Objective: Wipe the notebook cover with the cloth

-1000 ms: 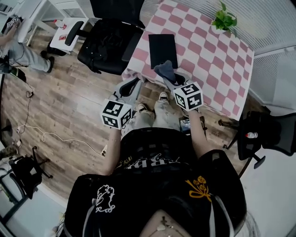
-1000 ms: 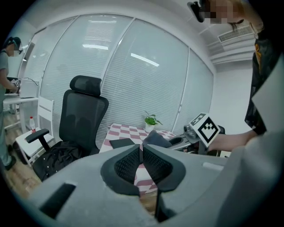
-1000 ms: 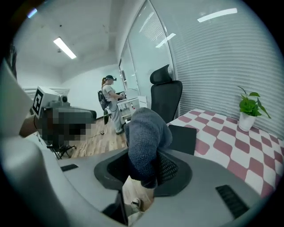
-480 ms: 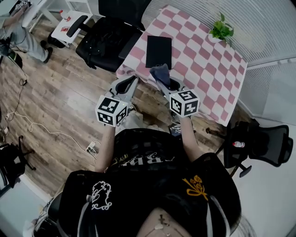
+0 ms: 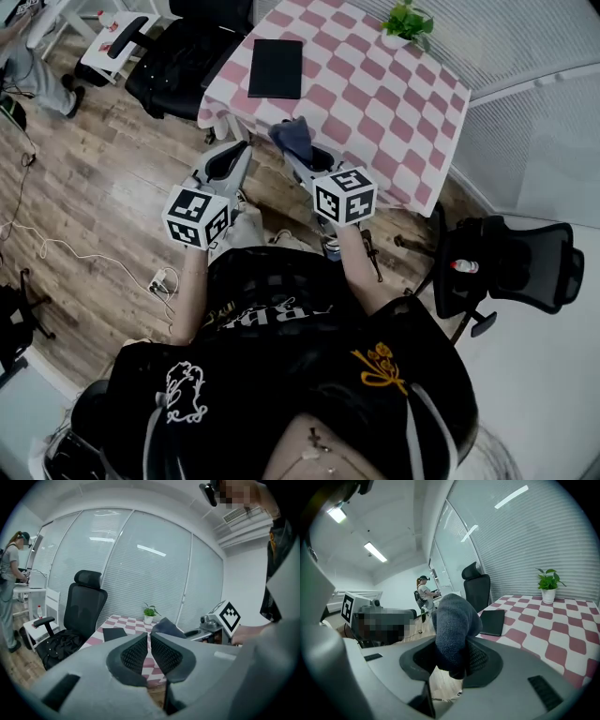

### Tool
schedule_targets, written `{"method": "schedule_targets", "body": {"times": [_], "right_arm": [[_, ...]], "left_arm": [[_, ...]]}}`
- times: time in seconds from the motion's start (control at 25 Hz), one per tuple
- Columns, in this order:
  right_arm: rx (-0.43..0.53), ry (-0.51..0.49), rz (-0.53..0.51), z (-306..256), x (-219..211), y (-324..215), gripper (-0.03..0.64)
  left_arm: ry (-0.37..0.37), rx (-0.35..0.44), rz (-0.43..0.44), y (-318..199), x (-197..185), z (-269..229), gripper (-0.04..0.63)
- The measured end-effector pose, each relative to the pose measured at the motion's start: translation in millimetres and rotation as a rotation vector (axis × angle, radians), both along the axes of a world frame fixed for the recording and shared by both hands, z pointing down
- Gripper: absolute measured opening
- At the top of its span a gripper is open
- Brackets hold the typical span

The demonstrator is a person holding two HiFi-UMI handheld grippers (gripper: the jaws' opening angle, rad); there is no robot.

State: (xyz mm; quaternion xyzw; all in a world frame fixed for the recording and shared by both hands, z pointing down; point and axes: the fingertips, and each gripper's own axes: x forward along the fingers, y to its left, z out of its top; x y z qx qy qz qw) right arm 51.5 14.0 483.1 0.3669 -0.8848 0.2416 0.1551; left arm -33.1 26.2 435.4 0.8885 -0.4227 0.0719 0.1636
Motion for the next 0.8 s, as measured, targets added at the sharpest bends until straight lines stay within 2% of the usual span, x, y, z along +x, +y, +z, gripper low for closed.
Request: {"method": "schedule_targets", "body": {"times": [0.2,0.52,0.8], "right_arm": [[-0.005,-0.001,-0.008,-1.6,24.7,37.5,0.121],[0.001,-0.028,-0.04,-4.2,27.0,79.8,0.121],[0.008,-0.038,-0.04,-5.0,34.5,91.6,0.121]], "left_arm": [[0.012,0.012,0.009,34.4,32.1,-2.3,0.017],[0.005,0.034,-0.01,80.4,41.1,-5.7,0.017],[-0.004,0.045,-0.018,94.6,47.1,-6.8,0.017]]}}
